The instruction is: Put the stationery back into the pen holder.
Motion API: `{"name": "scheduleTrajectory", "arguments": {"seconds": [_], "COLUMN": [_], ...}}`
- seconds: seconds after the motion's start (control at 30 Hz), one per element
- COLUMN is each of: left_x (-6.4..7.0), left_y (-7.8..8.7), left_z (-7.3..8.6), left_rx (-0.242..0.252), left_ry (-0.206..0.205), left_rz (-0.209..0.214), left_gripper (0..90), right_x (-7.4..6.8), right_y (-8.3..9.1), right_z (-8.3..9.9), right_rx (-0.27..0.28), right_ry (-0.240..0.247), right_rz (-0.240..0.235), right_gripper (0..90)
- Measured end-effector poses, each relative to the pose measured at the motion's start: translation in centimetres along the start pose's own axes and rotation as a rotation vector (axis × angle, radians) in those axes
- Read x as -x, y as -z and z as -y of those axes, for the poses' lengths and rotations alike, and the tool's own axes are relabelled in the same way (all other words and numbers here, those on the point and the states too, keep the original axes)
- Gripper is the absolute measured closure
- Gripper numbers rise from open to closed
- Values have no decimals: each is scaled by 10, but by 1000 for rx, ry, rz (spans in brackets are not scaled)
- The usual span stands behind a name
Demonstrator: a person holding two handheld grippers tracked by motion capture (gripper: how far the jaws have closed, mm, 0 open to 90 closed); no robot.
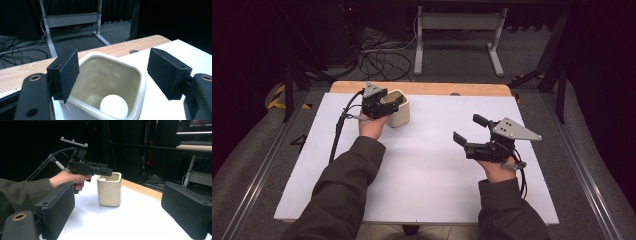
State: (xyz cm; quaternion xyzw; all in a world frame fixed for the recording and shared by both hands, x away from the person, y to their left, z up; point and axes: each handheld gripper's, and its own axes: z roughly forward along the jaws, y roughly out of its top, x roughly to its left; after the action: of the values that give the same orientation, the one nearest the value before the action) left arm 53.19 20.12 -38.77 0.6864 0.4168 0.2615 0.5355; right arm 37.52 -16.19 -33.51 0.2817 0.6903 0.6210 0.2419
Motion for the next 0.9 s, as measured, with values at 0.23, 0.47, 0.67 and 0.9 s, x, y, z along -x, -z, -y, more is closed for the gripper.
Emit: {"name": "scheduleTrajectory", "arguments": {"seconds": [0.23,0.47,0.67,0.9], "left_x": [1,0,1,5], "left_y": [2,2,2,4], "left_z": [-1,0,1,3], "left_rx": [-6,-11,-18,-44], "left_ry": [-6,-3,0,-38], "left_rz": [8,14,24,33], "left_gripper": [230,209,184,141], "right_x": [0,1,1,1], "right_y": [0,1,2,2], "right_z": [0,0,0,0], "right_rx": [-1,-1,-1,0], "right_ry": [1,0,-2,0], "right_rz": [1,4,7,8], "right_gripper": [123,123,123,123]}}
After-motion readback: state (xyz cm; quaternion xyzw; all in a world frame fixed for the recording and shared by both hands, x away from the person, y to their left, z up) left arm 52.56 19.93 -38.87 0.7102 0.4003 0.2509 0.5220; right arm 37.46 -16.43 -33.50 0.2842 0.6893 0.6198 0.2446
